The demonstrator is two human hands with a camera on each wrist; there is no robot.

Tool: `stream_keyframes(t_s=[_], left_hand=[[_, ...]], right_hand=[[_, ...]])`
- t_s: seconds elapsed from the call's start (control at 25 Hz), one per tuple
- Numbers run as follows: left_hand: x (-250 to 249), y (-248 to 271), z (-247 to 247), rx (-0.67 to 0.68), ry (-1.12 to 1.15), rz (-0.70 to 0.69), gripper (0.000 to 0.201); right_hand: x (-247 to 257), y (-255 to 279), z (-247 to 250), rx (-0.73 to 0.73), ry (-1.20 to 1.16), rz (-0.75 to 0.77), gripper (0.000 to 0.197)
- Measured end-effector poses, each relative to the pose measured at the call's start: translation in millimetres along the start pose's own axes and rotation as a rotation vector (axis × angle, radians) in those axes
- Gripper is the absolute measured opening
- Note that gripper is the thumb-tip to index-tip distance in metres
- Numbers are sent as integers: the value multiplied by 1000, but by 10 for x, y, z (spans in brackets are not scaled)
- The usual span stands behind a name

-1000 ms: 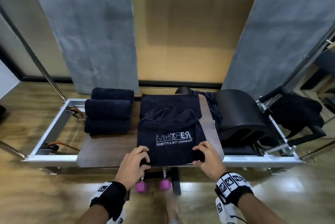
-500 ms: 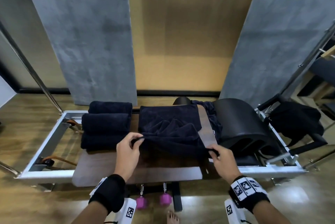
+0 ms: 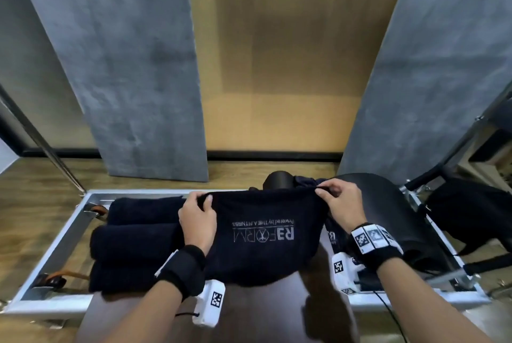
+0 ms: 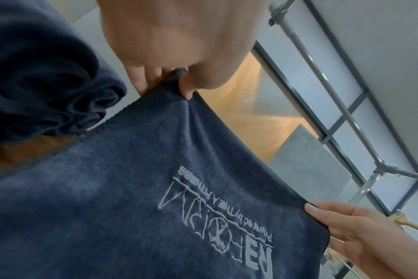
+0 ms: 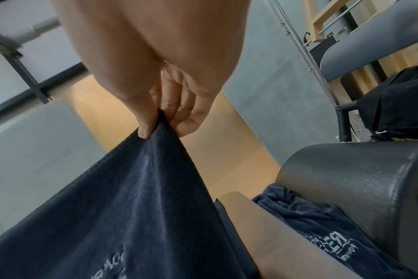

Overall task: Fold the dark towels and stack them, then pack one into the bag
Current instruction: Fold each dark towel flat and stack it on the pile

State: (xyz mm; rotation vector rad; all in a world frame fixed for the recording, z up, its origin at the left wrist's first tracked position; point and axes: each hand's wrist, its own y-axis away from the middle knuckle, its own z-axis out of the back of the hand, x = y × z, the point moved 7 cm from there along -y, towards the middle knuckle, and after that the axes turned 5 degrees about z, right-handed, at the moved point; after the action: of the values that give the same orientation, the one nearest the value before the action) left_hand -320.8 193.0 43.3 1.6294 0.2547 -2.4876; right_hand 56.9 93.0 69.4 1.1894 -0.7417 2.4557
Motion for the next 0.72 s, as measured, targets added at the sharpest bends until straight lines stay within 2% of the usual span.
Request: stream_keyframes(t_s=[0.16, 0.28, 0.52, 0.64, 0.72], left_hand=[[226, -301, -383, -18, -131, 151, 7], [416, -428, -581, 3, -218, 216, 7], [701, -598, -801, 34, -289, 255, 10], [729, -591, -782, 20, -299, 218, 7], [721, -587, -774, 15, -309, 190, 10]], right_hand=[[-395, -413, -438, 124, 118, -107, 13], [-667, -507, -719, 202, 151, -177, 7], [-966, -575, -1091, 313, 249, -205, 14], [-1040, -527, -1173, 363, 314, -219, 12], [-1063, -507, -1206, 367, 352, -201, 22]])
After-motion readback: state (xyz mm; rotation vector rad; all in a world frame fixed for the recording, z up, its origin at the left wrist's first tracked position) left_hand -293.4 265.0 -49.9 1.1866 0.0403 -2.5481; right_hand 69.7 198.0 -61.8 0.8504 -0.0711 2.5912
